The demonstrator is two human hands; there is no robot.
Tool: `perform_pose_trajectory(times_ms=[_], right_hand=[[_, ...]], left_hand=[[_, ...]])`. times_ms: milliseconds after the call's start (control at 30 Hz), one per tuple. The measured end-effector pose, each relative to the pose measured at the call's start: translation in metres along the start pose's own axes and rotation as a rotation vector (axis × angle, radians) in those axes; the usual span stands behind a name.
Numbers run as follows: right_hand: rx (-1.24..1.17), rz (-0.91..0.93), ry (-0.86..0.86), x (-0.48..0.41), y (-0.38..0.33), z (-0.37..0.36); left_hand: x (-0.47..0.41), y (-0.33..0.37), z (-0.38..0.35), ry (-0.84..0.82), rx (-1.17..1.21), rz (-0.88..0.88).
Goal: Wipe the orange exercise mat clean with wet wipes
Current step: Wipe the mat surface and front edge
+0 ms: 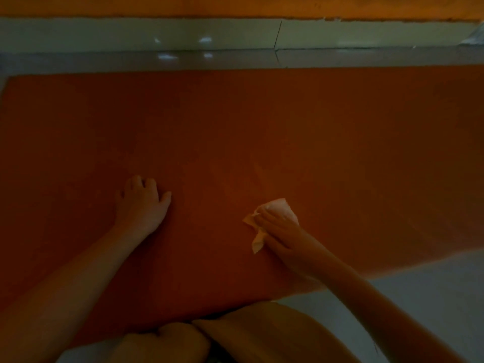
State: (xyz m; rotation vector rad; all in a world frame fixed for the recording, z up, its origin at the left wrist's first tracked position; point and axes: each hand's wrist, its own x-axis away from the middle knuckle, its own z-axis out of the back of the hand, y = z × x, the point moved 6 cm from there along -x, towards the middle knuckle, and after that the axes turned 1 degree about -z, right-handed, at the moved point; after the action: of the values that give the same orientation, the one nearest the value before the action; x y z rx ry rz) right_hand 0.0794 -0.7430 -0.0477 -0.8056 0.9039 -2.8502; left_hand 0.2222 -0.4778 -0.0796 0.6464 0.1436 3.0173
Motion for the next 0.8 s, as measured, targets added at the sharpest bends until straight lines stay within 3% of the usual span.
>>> perform_pose_trajectory(times_ms=[167,367,433,533,600,667,800], right_hand=[[0.202,-0.144,0.017,-0.054,0.009,0.025],[0.118,0.125,-0.023,-0.056,-0.033,-0.005],[0.081,0.149,-0.057,-0.053,-0.025,0.006],[0.075,0.097,0.055,-0.069,-0.002,0.025],[0.18,0.024,0.131,-0.099,0.017,0.032],[0.313,-0.02,0.064,-0.13,0.021,0.021],[0.244,0.188,-0.008,-0.128,-0.017,-0.013]], left_hand=[[0.0,0.007,-0.007,0.063,0.073,-0.08],[-0.001,0.008,-0.013,0.015,0.057,-0.098],[-0.003,0.008,-0.015,0.008,0.045,-0.091],[-0.003,0.008,-0.016,-0.001,0.021,-0.091],[-0.003,0.008,-0.017,-0.009,0.021,-0.091],[-0.004,0.008,-0.018,-0.015,0.034,-0.088],[-0.005,0.01,-0.018,0.04,0.052,-0.092]])
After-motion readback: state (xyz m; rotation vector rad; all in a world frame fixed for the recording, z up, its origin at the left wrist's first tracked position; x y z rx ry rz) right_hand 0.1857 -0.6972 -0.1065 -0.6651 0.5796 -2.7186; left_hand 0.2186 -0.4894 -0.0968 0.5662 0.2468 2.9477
